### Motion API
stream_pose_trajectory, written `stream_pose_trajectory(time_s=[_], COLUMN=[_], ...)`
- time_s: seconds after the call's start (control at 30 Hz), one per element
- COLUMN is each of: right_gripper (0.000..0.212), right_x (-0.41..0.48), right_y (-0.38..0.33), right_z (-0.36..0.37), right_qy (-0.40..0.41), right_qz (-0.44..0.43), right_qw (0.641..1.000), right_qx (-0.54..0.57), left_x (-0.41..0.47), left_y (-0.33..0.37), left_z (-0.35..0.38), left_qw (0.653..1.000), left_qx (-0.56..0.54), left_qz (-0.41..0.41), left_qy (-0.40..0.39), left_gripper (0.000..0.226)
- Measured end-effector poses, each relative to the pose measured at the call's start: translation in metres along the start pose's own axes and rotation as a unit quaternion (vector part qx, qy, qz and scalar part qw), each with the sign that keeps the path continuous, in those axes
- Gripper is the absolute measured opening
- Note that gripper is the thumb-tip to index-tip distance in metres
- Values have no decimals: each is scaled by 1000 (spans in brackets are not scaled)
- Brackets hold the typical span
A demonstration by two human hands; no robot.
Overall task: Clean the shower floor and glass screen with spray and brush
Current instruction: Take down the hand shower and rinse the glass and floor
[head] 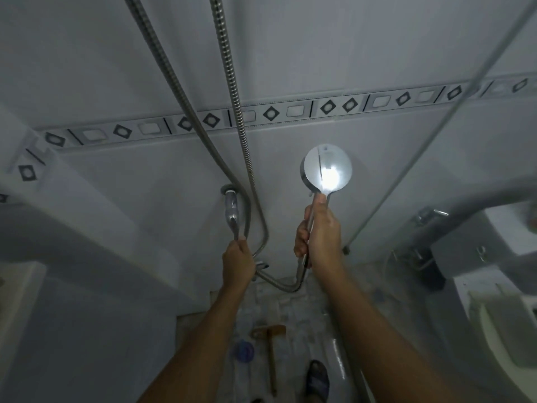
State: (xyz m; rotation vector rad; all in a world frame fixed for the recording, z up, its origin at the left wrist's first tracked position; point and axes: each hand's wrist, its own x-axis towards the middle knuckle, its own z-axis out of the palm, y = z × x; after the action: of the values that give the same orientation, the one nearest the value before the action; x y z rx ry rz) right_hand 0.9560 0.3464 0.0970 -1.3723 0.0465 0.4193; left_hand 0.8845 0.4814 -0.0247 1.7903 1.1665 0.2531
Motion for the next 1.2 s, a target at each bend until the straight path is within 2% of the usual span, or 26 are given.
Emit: stream_pose_trajectory(time_s=[0.17, 0.4, 0.73, 0.93, 1.1, 1.2], right_gripper=[60, 55, 55, 62, 59, 62], right_x=[7, 6, -1, -10, -17, -27], right_y=[-2, 0, -4, -7, -14, -36], right_z=[-5, -7, -10, -14, -24, -42], right_qy=[9, 6, 11, 23, 57, 97], right_qz=[6, -11, -15, -25, -45, -68], right_qw=[1000, 1000, 1000, 999, 997, 993], right_qx=[15, -3, 2, 16, 7, 14], left_x=[4, 4, 12, 10, -11, -40], left_y=[0, 0, -11, -7, 21, 41], left_z=[8, 12, 23, 24, 16, 14], left_qw=[1000, 1000, 1000, 1000, 999, 990], left_qx=[-12, -12, -5, -1, 25, 92], left_qz=[-7, 16, 23, 25, 21, 37], left_qy=[26, 10, 9, -4, -35, -105], left_gripper=[52, 55, 47, 42, 53, 80])
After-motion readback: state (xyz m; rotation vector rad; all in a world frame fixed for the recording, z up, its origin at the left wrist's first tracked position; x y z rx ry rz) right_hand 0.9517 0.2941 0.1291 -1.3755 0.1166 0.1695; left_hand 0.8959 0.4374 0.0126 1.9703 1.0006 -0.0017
